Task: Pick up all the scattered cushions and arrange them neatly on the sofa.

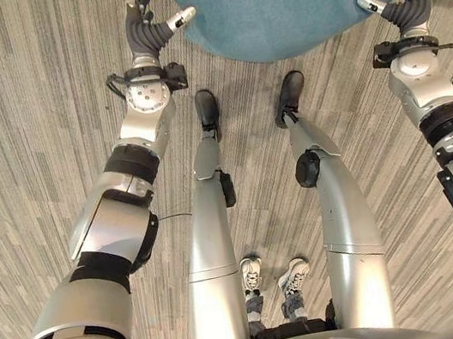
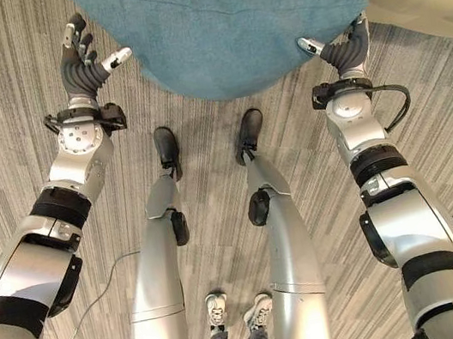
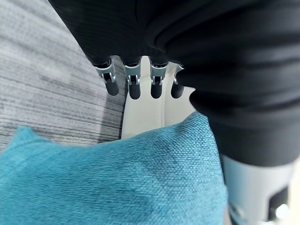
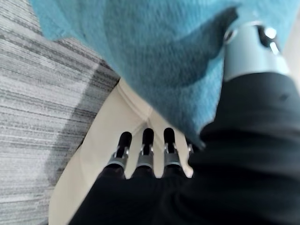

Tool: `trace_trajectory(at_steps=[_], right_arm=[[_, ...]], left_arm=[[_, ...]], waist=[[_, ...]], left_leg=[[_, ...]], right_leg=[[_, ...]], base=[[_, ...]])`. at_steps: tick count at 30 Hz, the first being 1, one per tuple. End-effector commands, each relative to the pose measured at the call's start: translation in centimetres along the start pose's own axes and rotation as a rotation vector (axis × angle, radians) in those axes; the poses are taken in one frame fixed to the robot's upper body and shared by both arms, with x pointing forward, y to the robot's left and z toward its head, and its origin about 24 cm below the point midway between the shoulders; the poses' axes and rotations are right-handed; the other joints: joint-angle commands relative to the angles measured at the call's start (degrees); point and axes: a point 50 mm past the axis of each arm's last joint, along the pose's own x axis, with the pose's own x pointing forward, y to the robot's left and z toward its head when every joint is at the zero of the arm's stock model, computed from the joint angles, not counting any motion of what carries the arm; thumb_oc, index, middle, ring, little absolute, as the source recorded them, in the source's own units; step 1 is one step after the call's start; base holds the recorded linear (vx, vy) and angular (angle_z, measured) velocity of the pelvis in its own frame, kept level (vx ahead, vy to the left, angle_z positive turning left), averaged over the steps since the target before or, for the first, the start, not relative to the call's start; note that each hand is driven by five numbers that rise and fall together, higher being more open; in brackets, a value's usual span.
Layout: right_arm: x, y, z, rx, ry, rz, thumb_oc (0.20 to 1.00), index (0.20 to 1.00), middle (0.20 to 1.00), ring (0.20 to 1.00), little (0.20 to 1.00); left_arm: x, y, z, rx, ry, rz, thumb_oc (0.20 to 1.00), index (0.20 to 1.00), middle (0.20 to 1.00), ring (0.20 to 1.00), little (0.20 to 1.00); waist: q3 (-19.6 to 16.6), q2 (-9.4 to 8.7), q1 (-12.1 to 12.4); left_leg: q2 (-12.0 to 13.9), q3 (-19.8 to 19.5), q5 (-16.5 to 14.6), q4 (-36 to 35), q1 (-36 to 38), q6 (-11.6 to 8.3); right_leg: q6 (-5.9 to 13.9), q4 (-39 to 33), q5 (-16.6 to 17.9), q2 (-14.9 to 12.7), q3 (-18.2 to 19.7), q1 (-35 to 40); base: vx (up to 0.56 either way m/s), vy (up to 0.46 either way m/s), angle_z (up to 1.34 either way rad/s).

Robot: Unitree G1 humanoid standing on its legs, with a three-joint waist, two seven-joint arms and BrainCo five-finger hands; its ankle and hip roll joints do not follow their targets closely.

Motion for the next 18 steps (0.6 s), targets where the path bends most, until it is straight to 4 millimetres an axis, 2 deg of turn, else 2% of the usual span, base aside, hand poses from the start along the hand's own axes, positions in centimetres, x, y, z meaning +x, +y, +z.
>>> trace_trajectory(at_steps=[1,3,6,12,16,17,18], right_arm=[[-2.5,0.9,-3.9,-0.004,0.076,0.078,1.000,1.000,1.000,1.000,1.000],[-2.6,1.5,-3.6,0.047,0.076,0.107,1.000,1.000,1.000,1.000,1.000],[-2.5,4.1,-1.1,0.252,0.047,0.189,1.000,1.000,1.000,1.000,1.000],[-2.0,7.0,2.4,0.297,-0.014,0.260,1.000,1.000,1.000,1.000,1.000],[-2.0,9.4,6.6,0.317,-0.110,0.331,1.000,1.000,1.000,1.000,1.000],[-2.3,10.1,7.8,0.309,-0.153,0.362,0.523,0.523,0.523,0.523,0.523],[-2.5,10.5,8.4,0.305,-0.176,0.375,0.200,0.200,0.200,0.200,0.200]], left_arm=[[-2.5,0.2,-4.3,-0.018,0.117,0.013,1.000,1.000,1.000,1.000,1.000],[-2.3,-0.6,-3.8,-0.028,0.103,-0.009,1.000,1.000,1.000,1.000,1.000],[-2.1,-4.3,-2.6,-0.091,0.085,-0.105,1.000,1.000,1.000,1.000,1.000],[-1.6,-7.4,-1.2,-0.113,0.087,-0.170,1.000,1.000,1.000,1.000,1.000],[-1.0,-9.7,0.1,0.010,0.081,-0.247,1.000,1.000,1.000,1.000,1.000],[-0.9,-10.1,0.5,0.021,0.071,-0.262,0.934,0.934,0.934,0.934,0.934],[-0.8,-10.2,0.7,0.020,0.069,-0.265,0.445,0.445,0.445,0.445,0.445]], waist=[[-9.45,0.96,-1.28],[-9.21,0.83,-1.26],[-8.71,0.76,-1.10],[-8.17,0.72,-1.15],[-7.35,0.81,-1.41],[-7.13,0.87,-1.53],[-7.00,0.89,-1.60]], left_leg=[[0.51,-4.50,-1.16,-1.22,-4.54,-2.81],[0.51,-4.61,-1.16,-1.03,-5.00,-2.74],[0.17,-5.06,-1.14,-0.64,-6.38,-2.64],[0.20,-5.21,-1.06,0.04,-8.01,-2.84],[0.12,-5.00,-0.93,0.26,-8.81,-2.81],[0.11,-5.03,-0.96,0.24,-8.75,-2.71],[0.18,-5.01,-0.98,0.34,-8.66,-2.62]], right_leg=[[11.18,0.96,-2.80,-1.73,4.88,-0.23],[11.29,0.98,-2.76,-1.76,4.84,-0.59],[11.35,1.50,-2.89,-1.51,4.87,-1.99],[11.22,1.85,-3.00,-1.30,4.70,-3.37],[11.11,1.61,-2.95,-0.71,4.74,-4.13],[11.01,1.48,-2.90,-0.34,4.84,-4.27],[10.98,1.32,-2.86,-0.18,4.94,-4.23]], base=[[0.01,0.019,0.04],[0.00,0.000,0.00],[0.00,0.000,0.00],[0.00,0.000,0.00],[0.00,0.000,-0.02],[0.01,0.001,-0.05],[0.02,-0.023,-0.07]])
